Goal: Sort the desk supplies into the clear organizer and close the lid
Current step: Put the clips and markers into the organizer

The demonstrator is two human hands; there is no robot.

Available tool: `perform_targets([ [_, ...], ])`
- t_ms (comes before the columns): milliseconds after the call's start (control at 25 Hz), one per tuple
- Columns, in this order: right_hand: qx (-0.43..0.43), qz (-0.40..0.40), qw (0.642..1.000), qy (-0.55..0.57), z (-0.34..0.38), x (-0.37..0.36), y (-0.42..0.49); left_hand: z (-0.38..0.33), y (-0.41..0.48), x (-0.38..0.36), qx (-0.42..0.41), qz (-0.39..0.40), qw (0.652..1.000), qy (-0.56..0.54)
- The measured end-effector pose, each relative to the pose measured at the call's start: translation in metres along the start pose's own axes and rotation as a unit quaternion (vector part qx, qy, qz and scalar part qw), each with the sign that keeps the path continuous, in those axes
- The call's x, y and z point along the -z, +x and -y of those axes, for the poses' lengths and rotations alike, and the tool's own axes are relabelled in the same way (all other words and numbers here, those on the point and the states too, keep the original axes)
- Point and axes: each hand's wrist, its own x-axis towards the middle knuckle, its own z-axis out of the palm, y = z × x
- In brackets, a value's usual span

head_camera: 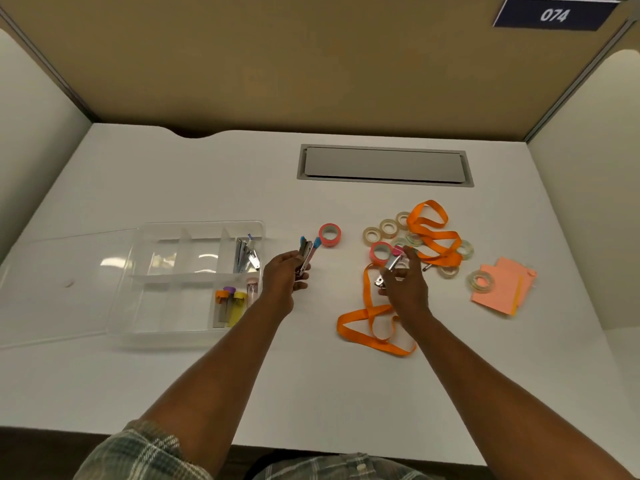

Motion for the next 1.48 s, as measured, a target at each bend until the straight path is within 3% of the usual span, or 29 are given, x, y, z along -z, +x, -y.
perform_targets([
  [160,0.045,0.093,0.994,0.018,0.034,-0.06,-0.012,-0.022,0.008,0.036,-0.024,-0.016,0.999,-0.018],
  [320,0.084,0.167,0.982,-0.029,0.065,-0.122,-0.027,-0.035,0.022,0.085,-0.029,-0.104,0.994,-0.013],
  [480,0.125,0.199,0.964,-0.126,0.086,-0.179,-0.035,-0.037,0.038,0.117,-0.057,-0.186,0.979,0.068],
  [760,0.138,0.183,0.946,-0.231,0.092,-0.237,-0.035,-0.039,0.052,0.116,-0.164,-0.231,0.913,0.292],
  [1080,0.143,0.127,0.928,-0.319,0.082,-0.246,-0.038,-0.029,0.055,0.117,-0.233,-0.173,0.867,0.406],
  [1200,0.119,0.118,0.929,-0.331,0.075,-0.239,-0.039,-0.028,0.053,0.125,-0.272,-0.178,0.833,0.447],
  [1480,0.076,0.148,0.935,-0.313,0.055,-0.224,-0.048,-0.013,0.046,0.141,-0.24,-0.208,0.791,0.523],
])
